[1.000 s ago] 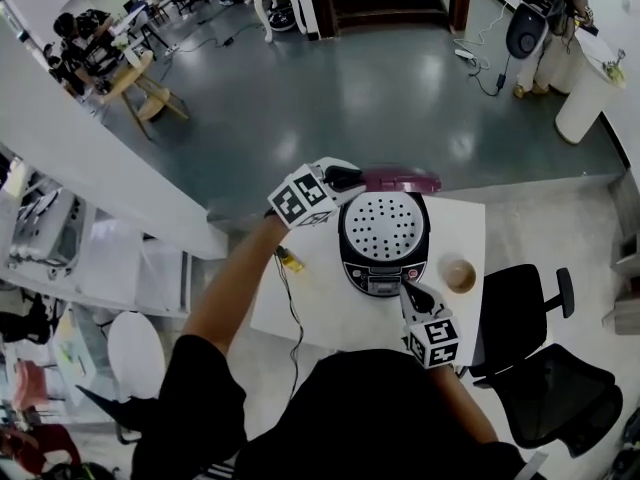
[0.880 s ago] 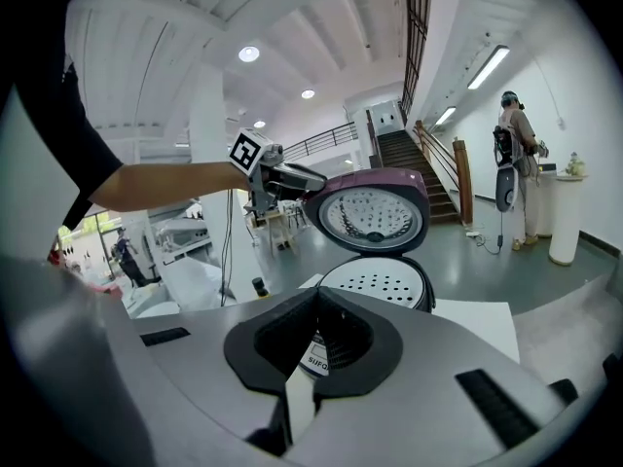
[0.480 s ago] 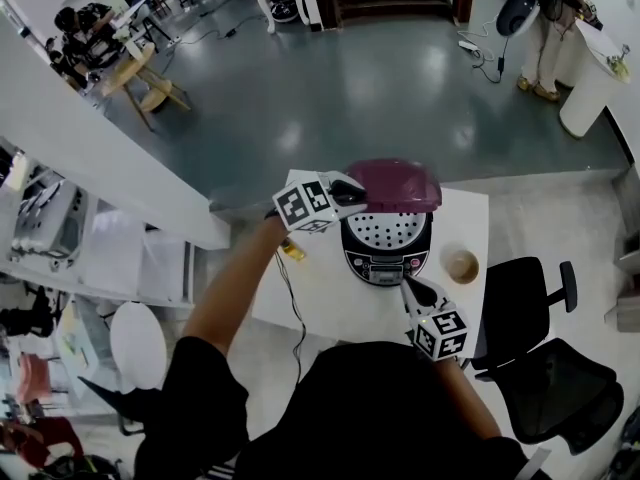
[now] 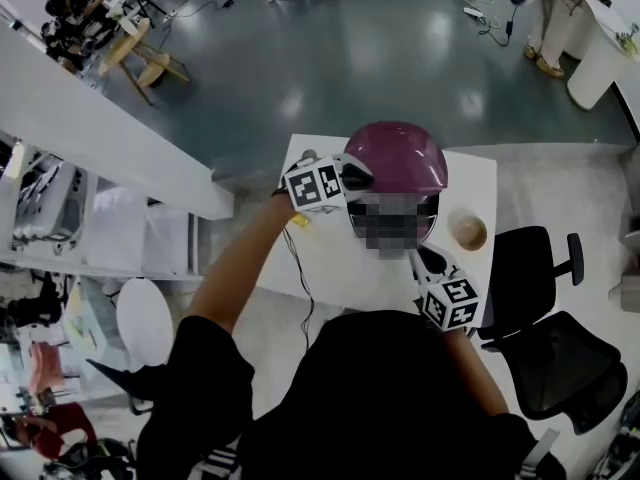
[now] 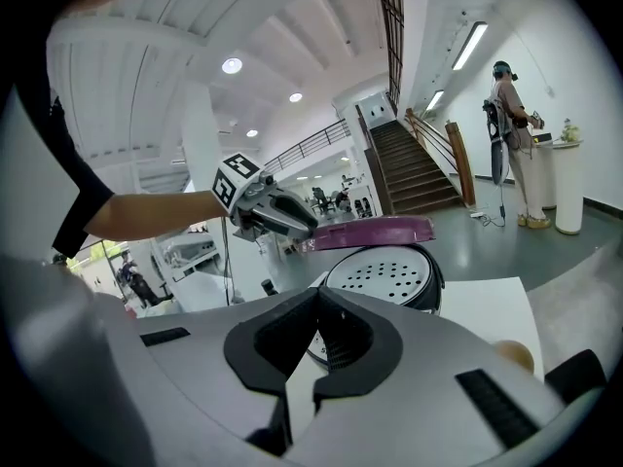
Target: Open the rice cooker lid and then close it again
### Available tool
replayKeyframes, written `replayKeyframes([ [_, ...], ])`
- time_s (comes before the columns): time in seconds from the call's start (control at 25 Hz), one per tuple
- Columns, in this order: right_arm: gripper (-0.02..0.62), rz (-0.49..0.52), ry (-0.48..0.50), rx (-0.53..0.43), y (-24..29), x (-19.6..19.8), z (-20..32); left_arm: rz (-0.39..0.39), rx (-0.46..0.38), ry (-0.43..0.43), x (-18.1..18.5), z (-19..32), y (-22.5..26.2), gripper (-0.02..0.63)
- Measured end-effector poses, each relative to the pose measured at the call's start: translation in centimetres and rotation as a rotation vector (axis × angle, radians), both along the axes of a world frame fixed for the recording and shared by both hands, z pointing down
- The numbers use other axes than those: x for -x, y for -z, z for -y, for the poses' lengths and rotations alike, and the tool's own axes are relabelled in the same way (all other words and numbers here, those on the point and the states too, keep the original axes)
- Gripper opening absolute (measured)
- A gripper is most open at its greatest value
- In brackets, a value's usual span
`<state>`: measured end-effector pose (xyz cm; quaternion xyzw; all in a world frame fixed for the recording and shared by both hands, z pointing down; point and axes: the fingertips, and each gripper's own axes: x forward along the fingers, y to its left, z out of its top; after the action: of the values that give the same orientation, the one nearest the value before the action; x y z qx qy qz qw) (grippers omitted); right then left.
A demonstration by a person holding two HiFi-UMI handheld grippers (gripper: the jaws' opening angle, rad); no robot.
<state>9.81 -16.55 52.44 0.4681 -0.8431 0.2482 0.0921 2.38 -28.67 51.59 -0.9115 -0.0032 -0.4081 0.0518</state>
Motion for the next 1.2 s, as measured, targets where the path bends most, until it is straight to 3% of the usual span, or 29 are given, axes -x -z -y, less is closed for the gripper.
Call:
replayKeyframes([
  [0.68, 0.0, 0.01, -0.012, 0.03, -0.9, 0.0, -0.2, -0.029, 0.099, -0.016, -0.2, -1.7, -3.0, 0.08],
  [1.2, 0.0, -0.015, -0.055, 0.051, -1.6, -0.6, -0.2, -0.104, 0.218, 0.006, 0.1, -2.2, -4.8, 0.072],
])
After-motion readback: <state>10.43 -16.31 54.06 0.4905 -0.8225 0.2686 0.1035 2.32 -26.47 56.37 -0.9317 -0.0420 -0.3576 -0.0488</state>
